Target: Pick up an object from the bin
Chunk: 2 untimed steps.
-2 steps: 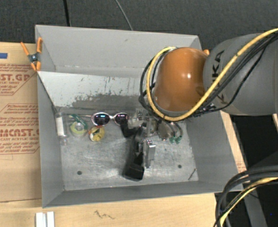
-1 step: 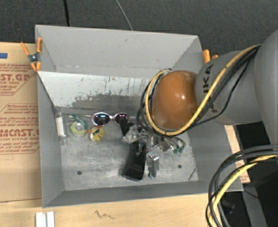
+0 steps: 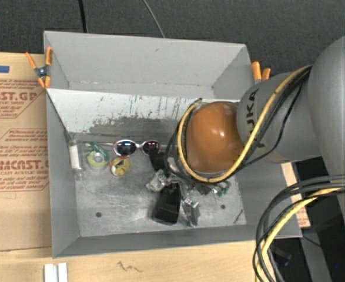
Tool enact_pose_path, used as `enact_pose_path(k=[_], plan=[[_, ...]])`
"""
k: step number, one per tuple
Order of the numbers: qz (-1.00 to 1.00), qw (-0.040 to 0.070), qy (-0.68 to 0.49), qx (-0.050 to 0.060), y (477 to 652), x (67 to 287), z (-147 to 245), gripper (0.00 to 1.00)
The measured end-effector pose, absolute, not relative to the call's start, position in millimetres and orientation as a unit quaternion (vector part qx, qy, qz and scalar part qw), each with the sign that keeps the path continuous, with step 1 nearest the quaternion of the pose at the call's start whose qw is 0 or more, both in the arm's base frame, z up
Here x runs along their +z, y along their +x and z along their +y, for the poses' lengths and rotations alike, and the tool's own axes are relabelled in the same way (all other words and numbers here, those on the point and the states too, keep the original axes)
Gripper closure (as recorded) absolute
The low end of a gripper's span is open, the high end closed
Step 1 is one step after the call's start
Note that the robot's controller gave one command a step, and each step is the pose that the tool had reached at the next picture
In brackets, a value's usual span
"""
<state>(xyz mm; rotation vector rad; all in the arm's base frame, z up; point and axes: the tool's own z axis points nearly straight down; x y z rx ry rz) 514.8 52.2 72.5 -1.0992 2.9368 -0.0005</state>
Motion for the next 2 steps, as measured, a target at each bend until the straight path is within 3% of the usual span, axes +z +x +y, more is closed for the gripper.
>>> enact_pose_path(k=[1, 2], plan=[[0.913, 0.0, -0.408, 0.001, 516.9, 93, 48, 0.0], [0.935, 0.016, -0.355, 0.0, 523.9, 85, 60, 1.0]])
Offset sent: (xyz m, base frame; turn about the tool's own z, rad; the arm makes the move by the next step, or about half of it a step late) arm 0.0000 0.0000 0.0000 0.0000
